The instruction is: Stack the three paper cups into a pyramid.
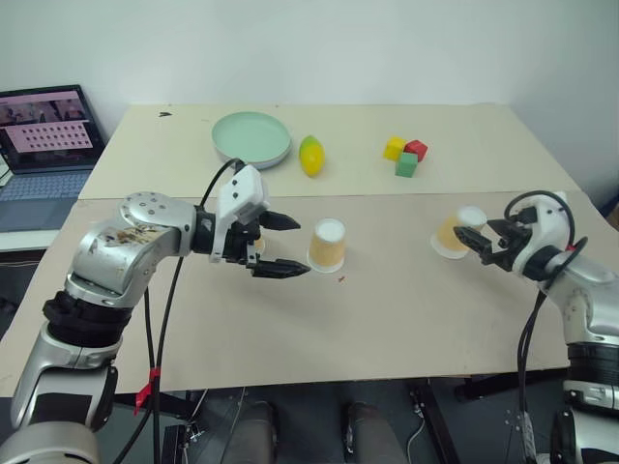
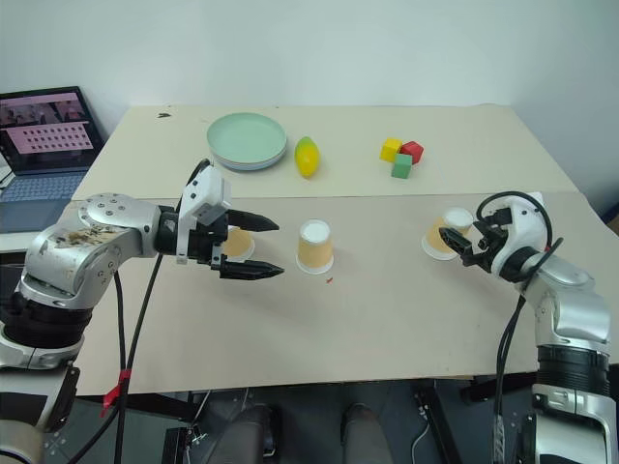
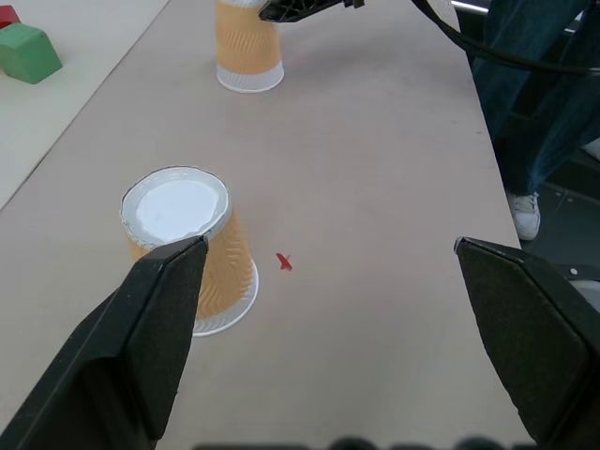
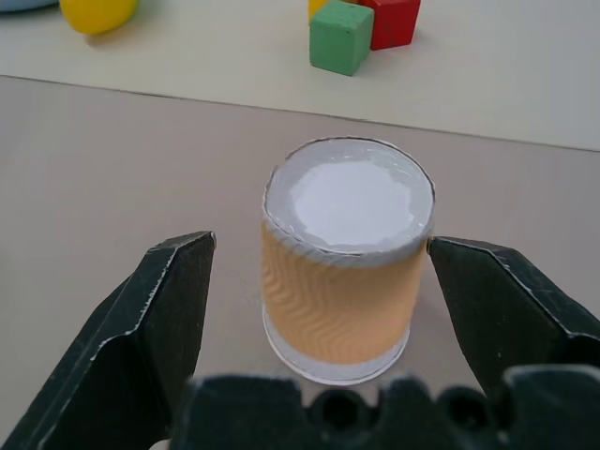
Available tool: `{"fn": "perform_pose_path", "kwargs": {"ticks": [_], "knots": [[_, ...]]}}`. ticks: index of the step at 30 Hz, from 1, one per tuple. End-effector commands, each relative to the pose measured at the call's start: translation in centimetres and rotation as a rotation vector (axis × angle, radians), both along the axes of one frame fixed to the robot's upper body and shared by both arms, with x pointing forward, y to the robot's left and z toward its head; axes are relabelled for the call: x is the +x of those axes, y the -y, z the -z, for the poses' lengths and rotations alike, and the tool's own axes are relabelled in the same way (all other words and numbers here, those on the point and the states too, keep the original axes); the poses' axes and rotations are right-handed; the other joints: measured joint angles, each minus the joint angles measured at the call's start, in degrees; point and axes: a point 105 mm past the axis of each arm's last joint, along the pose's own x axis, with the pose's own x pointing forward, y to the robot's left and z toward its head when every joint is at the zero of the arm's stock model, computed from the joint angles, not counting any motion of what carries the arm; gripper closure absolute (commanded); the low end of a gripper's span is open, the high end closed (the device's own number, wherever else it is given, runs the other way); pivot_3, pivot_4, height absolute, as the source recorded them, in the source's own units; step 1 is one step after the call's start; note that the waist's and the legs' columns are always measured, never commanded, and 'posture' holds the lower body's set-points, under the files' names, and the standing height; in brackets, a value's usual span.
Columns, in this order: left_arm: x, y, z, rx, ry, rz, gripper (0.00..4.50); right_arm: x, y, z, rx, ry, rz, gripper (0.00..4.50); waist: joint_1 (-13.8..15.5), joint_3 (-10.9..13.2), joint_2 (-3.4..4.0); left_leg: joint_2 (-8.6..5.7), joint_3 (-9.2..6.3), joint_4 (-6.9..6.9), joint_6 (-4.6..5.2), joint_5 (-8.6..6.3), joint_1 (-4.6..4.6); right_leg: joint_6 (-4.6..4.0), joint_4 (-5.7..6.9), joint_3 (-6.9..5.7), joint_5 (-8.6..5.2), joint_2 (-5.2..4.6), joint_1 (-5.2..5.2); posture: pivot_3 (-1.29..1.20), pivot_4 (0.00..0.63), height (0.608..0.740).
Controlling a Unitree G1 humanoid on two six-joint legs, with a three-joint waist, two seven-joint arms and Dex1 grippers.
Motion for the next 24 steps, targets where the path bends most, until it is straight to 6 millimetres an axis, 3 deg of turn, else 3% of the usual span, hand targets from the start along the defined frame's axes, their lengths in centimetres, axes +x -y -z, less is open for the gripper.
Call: {"fn": "perform_pose_path", "kwargs": {"ticks": [1,12,17,21,24], "knots": [[-0.3,-0.1,-1.3,-0.004,0.056,-0.003,0.0,1.2,0.1,-1.6,-0.025,0.063,-0.012,0.24,-0.02,0.0,0.0,0.01,0.0,0.0,0.0,0.0,0.01,0.0,0.01,0.0,0.0,0.01,0.0,0.0,0.15,0.739],[-0.5,-0.4,-1.3,-0.002,0.062,-0.028,0.0,3.3,-0.6,-1.5,-0.023,0.07,-0.046,0.24,-0.1,0.01,0.01,0.02,0.0,-0.04,0.0,0.0,0.02,-0.09,-0.01,0.0,0.06,0.02,0.0,0.0,0.15,0.739],[-0.6,-0.5,-1.3,-0.003,0.061,-0.035,0.0,3.6,-1.0,-1.2,-0.01,0.068,-0.06,1.66,-0.14,0.01,0.01,0.02,0.0,-0.05,0.0,0.0,0.02,-0.1,-0.01,0.0,0.06,0.02,0.0,0.0,0.15,0.739],[-0.6,-0.5,-1.2,-0.002,0.058,-0.037,0.0,3.3,-1.2,-2.1,-0.044,0.087,-0.077,1.76,-0.12,0.01,0.01,0.03,0.01,-0.04,0.0,0.0,0.02,-0.1,0.0,0.0,0.06,0.02,0.0,0.0,0.15,0.739],[-0.6,-0.5,-1.2,-0.002,0.057,-0.038,0.0,2.4,-2.6,-3.7,-0.068,0.103,-0.168,1.76,-0.14,0.04,0.05,0.02,0.01,-0.05,0.0,0.0,0.01,-0.1,0.0,0.0,0.06,0.02,-0.02,0.0,0.15,0.739]]}}
